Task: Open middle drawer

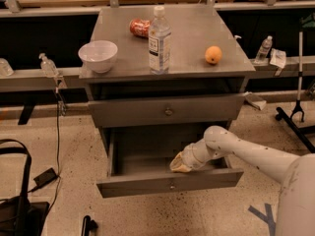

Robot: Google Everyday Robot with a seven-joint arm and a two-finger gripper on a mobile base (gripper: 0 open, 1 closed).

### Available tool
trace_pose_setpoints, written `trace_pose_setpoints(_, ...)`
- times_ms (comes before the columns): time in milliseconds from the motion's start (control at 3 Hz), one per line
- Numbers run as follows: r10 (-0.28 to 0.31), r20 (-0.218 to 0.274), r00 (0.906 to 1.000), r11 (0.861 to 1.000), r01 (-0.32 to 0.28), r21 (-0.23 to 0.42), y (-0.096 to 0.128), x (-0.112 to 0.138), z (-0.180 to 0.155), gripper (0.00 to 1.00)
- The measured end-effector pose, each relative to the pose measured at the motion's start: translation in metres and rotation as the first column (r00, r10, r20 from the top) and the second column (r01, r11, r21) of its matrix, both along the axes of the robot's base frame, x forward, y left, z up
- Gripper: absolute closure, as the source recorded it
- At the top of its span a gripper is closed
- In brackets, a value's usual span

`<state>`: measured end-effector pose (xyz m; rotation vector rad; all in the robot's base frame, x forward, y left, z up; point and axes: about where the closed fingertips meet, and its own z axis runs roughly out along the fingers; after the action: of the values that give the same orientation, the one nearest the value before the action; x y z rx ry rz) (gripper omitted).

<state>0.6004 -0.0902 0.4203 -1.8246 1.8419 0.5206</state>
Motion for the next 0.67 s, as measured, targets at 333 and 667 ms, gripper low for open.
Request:
trace_pose_setpoints(333,0.006,0.086,0.9962,0.999,-0.011,0.053,-0.004,-0.008,0.038,1.0)
trace_pose_setpoints(667,-0.007,0.164,0.9865,0.995,-0.009,0.097,-0.003,0.003,0.065,1.0)
